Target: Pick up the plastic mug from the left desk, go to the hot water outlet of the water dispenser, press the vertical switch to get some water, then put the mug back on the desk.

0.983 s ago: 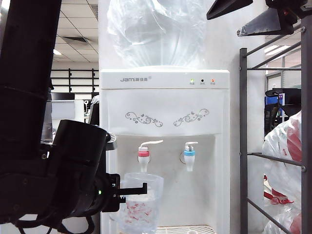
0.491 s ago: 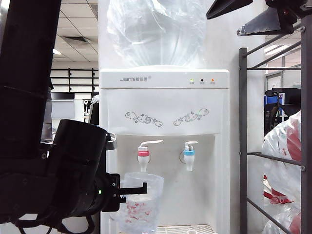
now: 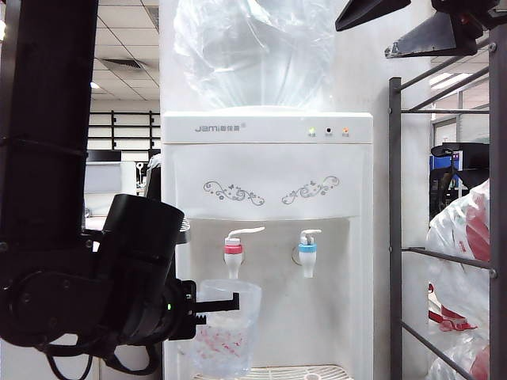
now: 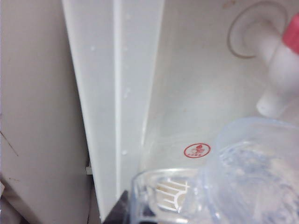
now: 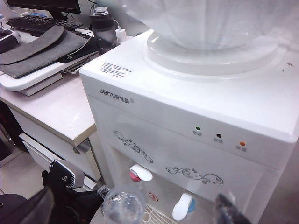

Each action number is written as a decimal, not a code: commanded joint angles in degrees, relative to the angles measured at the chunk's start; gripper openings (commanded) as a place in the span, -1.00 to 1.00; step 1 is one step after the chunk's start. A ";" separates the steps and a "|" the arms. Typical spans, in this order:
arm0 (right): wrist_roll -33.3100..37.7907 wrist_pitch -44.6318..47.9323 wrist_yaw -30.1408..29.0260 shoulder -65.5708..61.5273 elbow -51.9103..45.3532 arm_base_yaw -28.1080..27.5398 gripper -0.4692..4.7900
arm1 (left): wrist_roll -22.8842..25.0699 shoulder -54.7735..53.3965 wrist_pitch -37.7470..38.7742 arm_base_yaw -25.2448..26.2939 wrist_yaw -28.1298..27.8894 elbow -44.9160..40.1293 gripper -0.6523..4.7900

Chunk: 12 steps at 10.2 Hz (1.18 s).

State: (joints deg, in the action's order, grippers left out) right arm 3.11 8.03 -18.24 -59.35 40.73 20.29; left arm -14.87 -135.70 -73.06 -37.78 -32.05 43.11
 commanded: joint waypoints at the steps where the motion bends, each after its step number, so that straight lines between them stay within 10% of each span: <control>1: -0.15 0.74 -0.37 0.07 0.17 0.07 1.00 | -2.71 0.66 -1.40 0.79 0.11 0.42 -0.78; 5: -0.15 0.74 -0.35 0.07 0.17 0.07 1.00 | 4.22 1.57 1.25 0.59 1.46 1.64 -0.78; 12: -0.15 0.74 -0.37 0.07 0.17 0.07 1.00 | 2.40 3.15 2.25 0.33 1.42 1.62 -0.78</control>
State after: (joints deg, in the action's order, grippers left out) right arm 3.11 8.01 -18.24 -59.35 40.71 20.29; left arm -11.64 -133.21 -68.10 -37.36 -30.41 44.34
